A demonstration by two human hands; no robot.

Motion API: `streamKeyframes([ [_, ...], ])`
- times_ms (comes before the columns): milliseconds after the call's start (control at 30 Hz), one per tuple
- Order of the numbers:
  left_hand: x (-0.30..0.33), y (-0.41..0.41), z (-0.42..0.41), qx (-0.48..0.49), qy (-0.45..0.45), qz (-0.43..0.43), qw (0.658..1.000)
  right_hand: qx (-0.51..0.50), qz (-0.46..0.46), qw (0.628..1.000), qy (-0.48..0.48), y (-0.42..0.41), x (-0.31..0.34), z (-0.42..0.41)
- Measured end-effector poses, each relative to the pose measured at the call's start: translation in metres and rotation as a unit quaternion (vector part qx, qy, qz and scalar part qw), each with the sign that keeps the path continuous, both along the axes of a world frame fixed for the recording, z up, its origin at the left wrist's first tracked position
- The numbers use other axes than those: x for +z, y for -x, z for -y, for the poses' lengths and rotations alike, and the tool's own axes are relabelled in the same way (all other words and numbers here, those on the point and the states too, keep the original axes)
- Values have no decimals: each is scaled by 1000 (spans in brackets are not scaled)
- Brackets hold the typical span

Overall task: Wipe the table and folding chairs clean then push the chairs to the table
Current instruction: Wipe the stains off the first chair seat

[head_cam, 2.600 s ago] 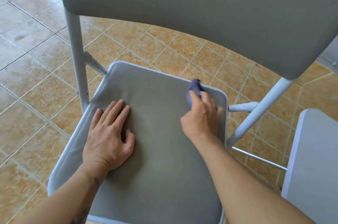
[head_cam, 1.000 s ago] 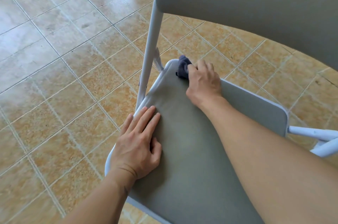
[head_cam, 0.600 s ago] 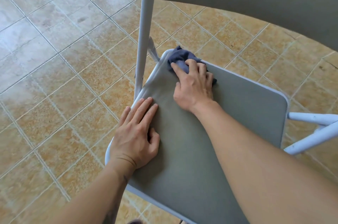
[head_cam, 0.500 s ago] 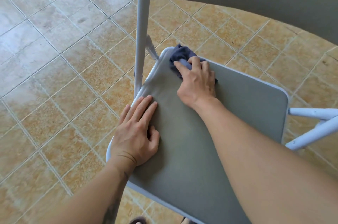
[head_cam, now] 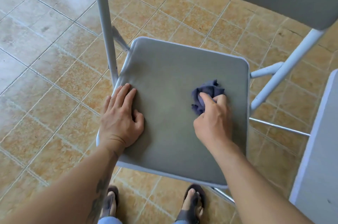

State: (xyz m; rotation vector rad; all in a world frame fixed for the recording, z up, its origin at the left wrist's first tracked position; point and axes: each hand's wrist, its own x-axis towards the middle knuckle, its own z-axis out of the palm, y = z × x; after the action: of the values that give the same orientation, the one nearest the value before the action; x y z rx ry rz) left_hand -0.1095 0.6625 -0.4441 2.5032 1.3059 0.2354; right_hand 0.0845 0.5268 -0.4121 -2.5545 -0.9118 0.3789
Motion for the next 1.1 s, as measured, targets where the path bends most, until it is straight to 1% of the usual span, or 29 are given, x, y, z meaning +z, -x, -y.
streamKeyframes([
  [33, -2, 5, 5, -9, 2, -3, 1000, 24, -13, 999, -19, 30, 4, 6],
  [100, -6, 2, 6, 9, 14, 1, 1000, 134, -34, 990, -37, 75, 5, 7],
  [133, -5, 1, 7, 9, 21, 6, 1000, 164, -30, 986, -29, 94, 7, 10],
  [167, -4, 0, 6, -2, 34, 12, 999, 167, -14, 986, -21, 105, 7, 11],
  [267, 2, 13, 9, -58, 50, 13, 997, 85, 15, 996, 17, 118, -1, 17],
  [367, 4, 39, 29, -175, 51, 10, 983, 69, 40, 995, 51, 124, -9, 18],
  [433, 1, 52, 38, -231, 57, -29, 971, 71, 39, 995, 54, 122, -11, 16],
  [500, -4, 61, 39, -252, 58, -67, 964, 62, 34, 997, 41, 114, -11, 29],
  [533, -5, 65, 37, -263, 55, -78, 960, 42, 39, 997, 49, 108, -10, 42],
  [633, -6, 73, 28, -289, 51, -102, 951, -80, 66, 989, 102, 98, -2, 86],
  [700, -3, 71, 21, -290, 51, -107, 950, -154, 57, 979, 124, 102, 8, 95],
  [733, -2, 70, 19, -293, 52, -107, 949, -172, 45, 976, 122, 108, 12, 91],
  [767, -1, 69, 19, -295, 56, -106, 948, -172, 35, 978, 111, 116, 17, 83],
  [833, 1, 73, 20, -297, 63, -100, 948, -105, 35, 989, 96, 139, 26, 67],
  [900, 4, 79, 25, -298, 67, -90, 948, -36, 75, 988, 132, 162, 29, 58],
  [967, 10, 78, 28, -303, 63, -78, 948, -42, 106, 981, 155, 167, 27, 56],
  [1033, 16, 72, 27, -299, 52, -55, 951, -45, 109, 984, 135, 157, 24, 54],
  [1100, 16, 69, 21, -287, 35, -27, 957, -25, 115, 986, 120, 147, 17, 51],
])
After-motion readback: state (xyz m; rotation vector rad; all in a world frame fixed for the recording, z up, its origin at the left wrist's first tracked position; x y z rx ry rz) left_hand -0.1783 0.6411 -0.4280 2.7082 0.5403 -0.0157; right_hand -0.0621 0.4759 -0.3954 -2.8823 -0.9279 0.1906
